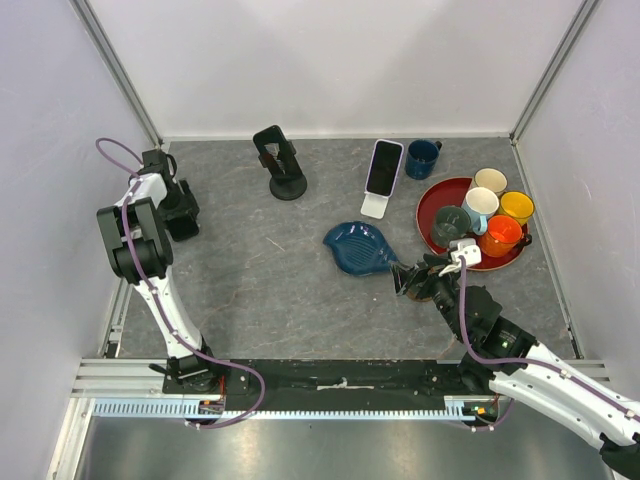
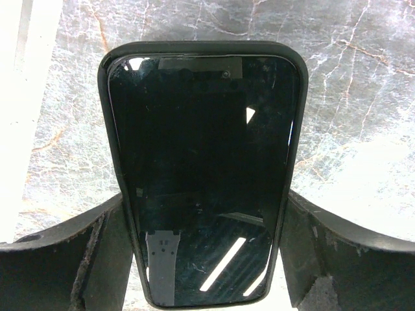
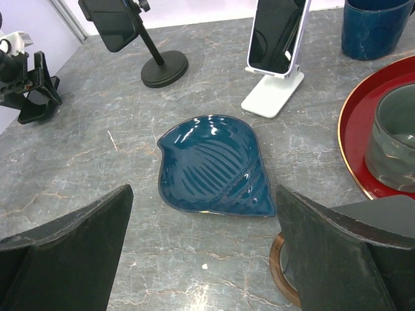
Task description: Remove the phone from the phone stand
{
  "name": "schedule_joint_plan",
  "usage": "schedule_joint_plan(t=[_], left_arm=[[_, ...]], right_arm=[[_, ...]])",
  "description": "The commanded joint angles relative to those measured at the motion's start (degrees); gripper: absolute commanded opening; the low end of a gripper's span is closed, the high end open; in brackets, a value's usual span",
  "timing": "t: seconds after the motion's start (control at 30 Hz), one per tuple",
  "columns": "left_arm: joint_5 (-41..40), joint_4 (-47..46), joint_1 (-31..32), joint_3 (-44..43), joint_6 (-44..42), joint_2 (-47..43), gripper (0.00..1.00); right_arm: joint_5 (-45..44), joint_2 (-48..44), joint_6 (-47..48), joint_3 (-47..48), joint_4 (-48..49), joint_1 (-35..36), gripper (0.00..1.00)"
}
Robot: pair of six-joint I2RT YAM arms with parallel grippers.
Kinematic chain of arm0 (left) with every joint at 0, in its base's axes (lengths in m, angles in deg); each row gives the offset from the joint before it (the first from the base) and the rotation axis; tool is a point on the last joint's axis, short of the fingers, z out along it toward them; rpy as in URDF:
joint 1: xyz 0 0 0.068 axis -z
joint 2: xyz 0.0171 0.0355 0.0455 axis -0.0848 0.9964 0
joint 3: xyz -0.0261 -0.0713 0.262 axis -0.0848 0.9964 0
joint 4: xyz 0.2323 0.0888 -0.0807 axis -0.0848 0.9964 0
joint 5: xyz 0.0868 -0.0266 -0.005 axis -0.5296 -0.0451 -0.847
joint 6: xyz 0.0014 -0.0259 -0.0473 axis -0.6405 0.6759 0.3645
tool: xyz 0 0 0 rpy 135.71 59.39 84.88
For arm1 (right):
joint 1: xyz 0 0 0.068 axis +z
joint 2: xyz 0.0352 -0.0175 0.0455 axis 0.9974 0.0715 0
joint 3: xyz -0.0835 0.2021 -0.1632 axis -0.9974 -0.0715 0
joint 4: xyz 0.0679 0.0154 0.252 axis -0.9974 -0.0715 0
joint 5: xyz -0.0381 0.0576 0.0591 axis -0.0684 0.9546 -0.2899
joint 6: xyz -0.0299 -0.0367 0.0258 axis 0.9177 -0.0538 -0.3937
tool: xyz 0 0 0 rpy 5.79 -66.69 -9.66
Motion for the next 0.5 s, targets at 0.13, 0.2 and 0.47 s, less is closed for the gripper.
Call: schedule_joint_plan(t=[0.13, 0.2, 0.47], left_arm=[[-0.19, 1.65, -0.03, 0.15, 1.30, 1.51, 0.94], [-0.28, 1.74, 0.06, 0.33, 1.29, 1.42, 0.99], [0.42, 2.09, -0.03, 0.76, 1.82, -0.24, 1.00]], right_arm=[[-1.09, -0.84, 0.01, -0.79, 0.89, 0.06, 0.98], [-1.09, -1.19, 0.01, -0.79, 0.80, -0.02, 0.98], [-1.00, -1.81, -0.42, -0.53, 0.71, 0.06, 0.98]])
